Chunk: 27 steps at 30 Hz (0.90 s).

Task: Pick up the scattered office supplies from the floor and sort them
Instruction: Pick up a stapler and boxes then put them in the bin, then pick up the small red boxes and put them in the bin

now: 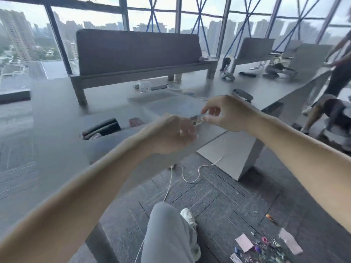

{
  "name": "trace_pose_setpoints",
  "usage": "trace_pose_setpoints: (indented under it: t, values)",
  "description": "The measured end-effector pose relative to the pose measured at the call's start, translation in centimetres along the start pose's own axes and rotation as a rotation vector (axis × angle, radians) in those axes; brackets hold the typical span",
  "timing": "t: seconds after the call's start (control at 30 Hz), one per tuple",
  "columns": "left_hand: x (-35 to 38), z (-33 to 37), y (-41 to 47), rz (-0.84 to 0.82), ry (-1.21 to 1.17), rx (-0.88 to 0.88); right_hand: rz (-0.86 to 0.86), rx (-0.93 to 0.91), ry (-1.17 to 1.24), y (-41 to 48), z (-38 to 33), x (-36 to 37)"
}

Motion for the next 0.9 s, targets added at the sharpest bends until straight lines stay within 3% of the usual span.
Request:
trace_pose_setpoints:
  t: [0.13,0.47,0.7,0.9]
  values:
    - [10.7,8.7,1.8,-0.162,-0.017,0.152,-0.036,0.278,-0.03,-12.5,7.8,1.1]
    - [38.2,19.9,4.6,-0.612,-0.056,0.182,-0.159,0.869,0.094,-38.2,25.2,12.7]
    - [55.1,17.6,8.8,-0.921,-0.031,0.093,-0.238,1.131,0.309,-46.5,35.3,24.0]
    - [68.8,10.2,11.7,-1.065,-0.021,-0.172,-0.324,1.334,0.522,-50.6,43.7,36.1]
Point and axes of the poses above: each hand's wrist, its own y-axis towards the middle knuckle, its own x-axis out of the palm, z = x × y, the point moved 9 cm from there along y, towards the middle knuckle, and after that the axes turned 4 degrees about -z, right-handed, at the moved point
